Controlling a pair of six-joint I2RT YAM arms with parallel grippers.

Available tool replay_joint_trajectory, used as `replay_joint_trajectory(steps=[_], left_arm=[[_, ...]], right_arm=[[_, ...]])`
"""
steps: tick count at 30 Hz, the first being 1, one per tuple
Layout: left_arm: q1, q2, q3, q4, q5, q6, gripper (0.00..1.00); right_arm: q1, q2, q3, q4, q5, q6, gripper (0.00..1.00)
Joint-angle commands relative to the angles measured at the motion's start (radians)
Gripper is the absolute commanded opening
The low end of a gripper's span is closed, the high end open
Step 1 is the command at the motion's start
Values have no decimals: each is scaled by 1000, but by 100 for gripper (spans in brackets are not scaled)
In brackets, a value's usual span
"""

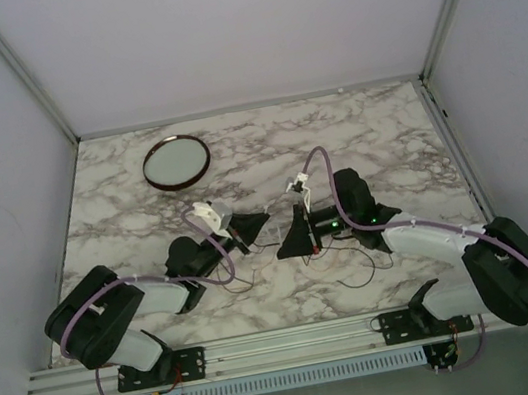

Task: Zip-tie the wires
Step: Tie the cable at the center of the board.

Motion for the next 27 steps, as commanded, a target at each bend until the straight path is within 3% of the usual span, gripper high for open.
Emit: replay_joint_trajectory(steps=[1, 27], left_arm=[[-14, -11, -5, 116, -12, 90, 0], [-62, -38, -37, 138, 15, 195, 0]], right_arm=[[-23, 23, 67, -108, -118, -4, 0], [-70, 146, 188, -314, -303, -23, 0]])
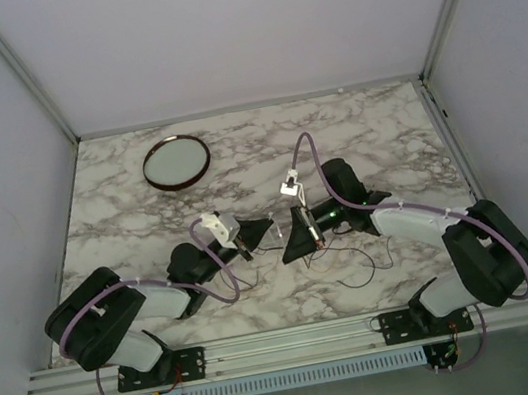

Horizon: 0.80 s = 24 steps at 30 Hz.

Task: Zip-tie the wires
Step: Tie the cable at the center of the board.

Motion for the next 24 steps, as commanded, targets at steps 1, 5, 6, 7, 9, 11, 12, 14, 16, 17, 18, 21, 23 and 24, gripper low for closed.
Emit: replay_joint_trajectory(steps=[1, 5, 6, 7, 9, 11, 12, 14, 16, 17, 18, 21, 23, 24], left_arm=[[-8, -38, -13, 94, 17, 65, 0], [-14, -42, -12, 87, 21, 78, 0], [-15, -42, -12, 86, 21, 80, 0], [-17, -43, -12, 85, 22, 82, 0], [-19, -44, -14, 81, 21, 89, 0], [-20, -46, -14, 78, 21, 95, 0], [-21, -46, -15, 77, 21, 96, 0], [-23, -49, -15, 76, 21, 98, 0], [-24, -50, -15, 75, 21, 101, 0], [-25, -50, -16, 75, 21, 102, 0], [-26, -49, -17, 74, 20, 103, 0], [-28, -49, -17, 73, 20, 107, 0], [-30, -47, -18, 74, 21, 109, 0], [-31, -45, -18, 74, 20, 109, 0]], right_arm=[[-7, 18, 55, -41, -59, -11, 0], [-9, 32, 71, -63, -73, -15, 0], [-9, 36, 75, -70, -76, -17, 0], [-10, 40, 80, -76, -79, -17, 0], [-12, 50, 91, -89, -86, -19, 0], [-13, 57, 97, -107, -90, -31, 0], [-13, 59, 101, -116, -91, -37, 0], [-16, 64, 105, -127, -94, -46, 0], [-19, 66, 109, -135, -94, -54, 0], [-19, 66, 108, -138, -95, -57, 0], [-23, 66, 109, -140, -95, -60, 0], [-28, 69, 110, -147, -98, -64, 0], [-29, 71, 110, -150, -101, -66, 0], [-29, 71, 109, -151, -100, -66, 0]])
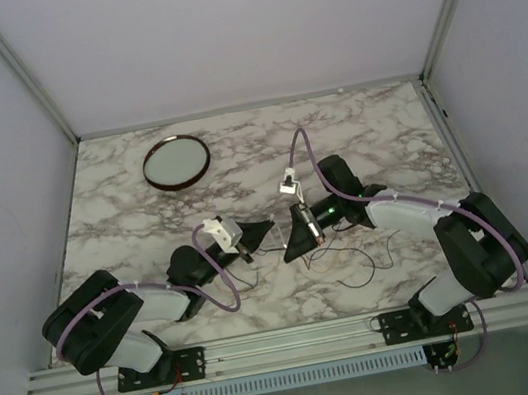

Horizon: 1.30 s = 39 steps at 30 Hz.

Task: Zip-tie the wires
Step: Tie the cable at the center of the board.

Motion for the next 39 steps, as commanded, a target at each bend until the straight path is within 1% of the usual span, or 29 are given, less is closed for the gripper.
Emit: replay_joint_trajectory(steps=[1, 4, 11, 24, 39], left_arm=[[-7, -19, -7, 75, 16, 42, 0], [-8, -15, -8, 78, 14, 42, 0], [-12, -8, -6, 87, 15, 38, 0], [-14, -9, -10, 99, 7, 33, 0], [-17, -15, -11, 104, 9, 30, 0]], right_arm=[[-11, 7, 40, -21, -41, -20, 0], [-11, 8, 74, -28, -46, -22, 0], [-11, 17, 91, -34, -49, -28, 0], [-11, 25, 65, -58, -47, -50, 0], [-14, 37, 78, -76, -43, -63, 0]])
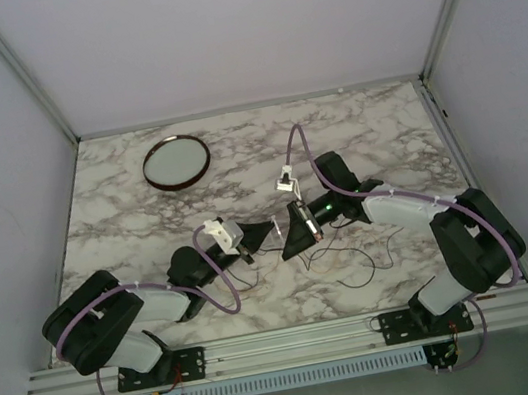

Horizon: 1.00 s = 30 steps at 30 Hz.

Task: Zip-tie the wires
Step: Tie the cable at the center of the board.

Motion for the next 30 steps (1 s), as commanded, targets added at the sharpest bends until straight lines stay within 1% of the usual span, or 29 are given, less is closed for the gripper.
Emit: replay_joint_trajectory(steps=[1, 23, 30], left_arm=[[-5, -15, -10, 97, 10, 24, 0], [-19, -23, -20, 98, 14, 49, 0], [-25, -18, -21, 96, 17, 57, 0]], right_arm=[[-13, 5, 27, -10, -27, -18, 0], [-34, 10, 27, -38, -38, -21, 0], [-35, 26, 55, -44, -45, 12, 0]])
